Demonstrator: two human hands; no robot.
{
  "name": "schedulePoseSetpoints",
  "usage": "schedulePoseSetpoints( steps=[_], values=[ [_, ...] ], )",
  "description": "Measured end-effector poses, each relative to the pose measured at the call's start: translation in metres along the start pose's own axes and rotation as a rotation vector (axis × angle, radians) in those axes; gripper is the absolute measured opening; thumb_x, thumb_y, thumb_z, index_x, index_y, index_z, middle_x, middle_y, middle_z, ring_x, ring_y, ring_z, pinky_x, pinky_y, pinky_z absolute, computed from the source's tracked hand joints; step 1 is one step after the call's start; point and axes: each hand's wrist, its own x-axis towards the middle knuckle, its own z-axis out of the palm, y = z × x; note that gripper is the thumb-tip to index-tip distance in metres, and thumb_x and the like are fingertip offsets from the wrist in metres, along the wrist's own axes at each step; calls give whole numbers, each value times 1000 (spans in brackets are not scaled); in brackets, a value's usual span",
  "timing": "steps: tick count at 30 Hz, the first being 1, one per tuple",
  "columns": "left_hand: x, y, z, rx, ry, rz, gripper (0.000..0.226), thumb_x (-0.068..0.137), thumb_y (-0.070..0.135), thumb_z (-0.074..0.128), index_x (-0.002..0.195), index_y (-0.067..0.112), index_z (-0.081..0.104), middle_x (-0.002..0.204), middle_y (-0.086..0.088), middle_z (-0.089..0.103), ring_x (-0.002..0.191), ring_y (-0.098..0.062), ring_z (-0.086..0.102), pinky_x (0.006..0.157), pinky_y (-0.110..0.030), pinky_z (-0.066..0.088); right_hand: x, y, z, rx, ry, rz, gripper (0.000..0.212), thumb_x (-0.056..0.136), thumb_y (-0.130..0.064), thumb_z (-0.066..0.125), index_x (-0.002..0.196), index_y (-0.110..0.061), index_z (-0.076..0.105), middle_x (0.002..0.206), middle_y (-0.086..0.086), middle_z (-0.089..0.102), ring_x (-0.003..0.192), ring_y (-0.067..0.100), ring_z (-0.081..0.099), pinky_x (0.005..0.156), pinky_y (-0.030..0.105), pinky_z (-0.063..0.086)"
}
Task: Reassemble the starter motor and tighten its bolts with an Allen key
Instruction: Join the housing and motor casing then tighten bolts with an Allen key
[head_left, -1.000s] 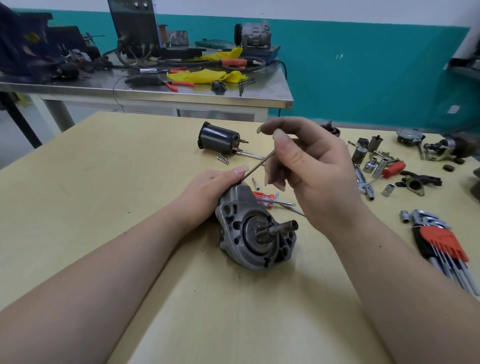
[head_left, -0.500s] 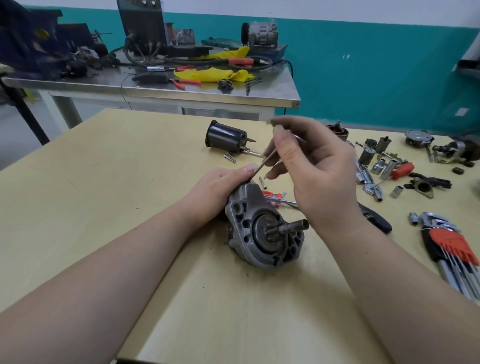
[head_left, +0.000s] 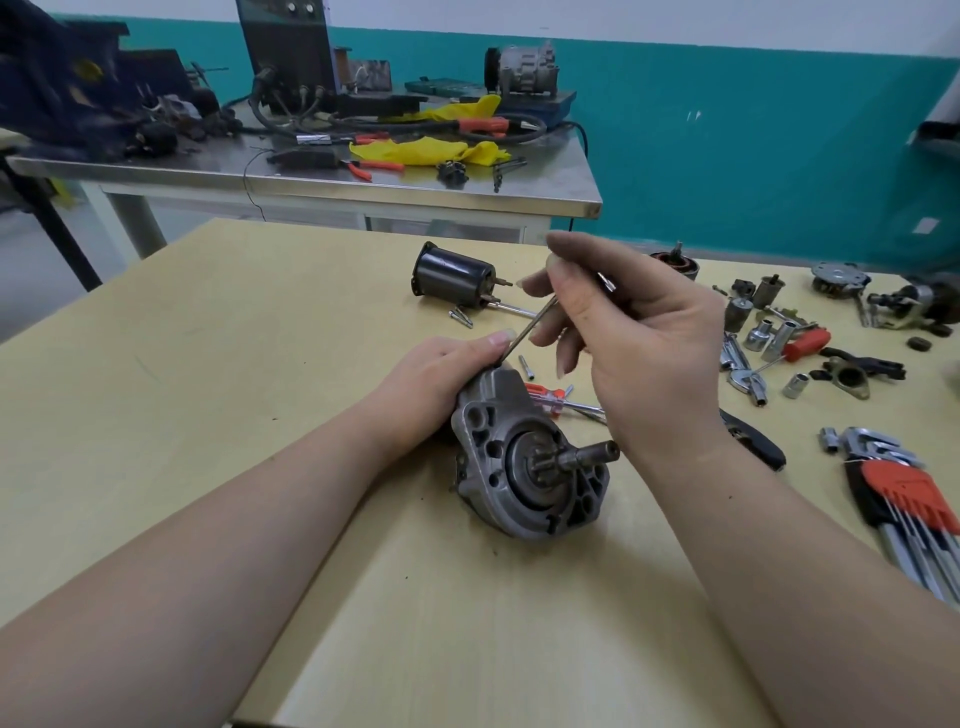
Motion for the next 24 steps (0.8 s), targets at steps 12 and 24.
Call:
schedulePoseSetpoints(
  steps=[12, 24],
  values=[
    [1, -3, 1, -7, 21, 5, 84, 85, 75, 57, 84, -9, 60, 73, -9, 60, 69, -20, 55, 77, -41, 43, 2, -6, -4, 436, -190, 360, 19, 94, -31, 73, 90, -13, 73, 87, 12, 62, 71, 19, 48, 56, 27, 39],
    [2, -5, 0, 13, 3, 4, 81, 96, 70, 54, 92, -11, 64, 78, -15, 64, 73, -23, 59, 84, -45, 47, -5, -10, 2, -9, -29, 54, 19, 108, -19, 56, 114, -16, 74, 80, 14, 74, 60, 32, 62, 55, 38, 56]
  ],
)
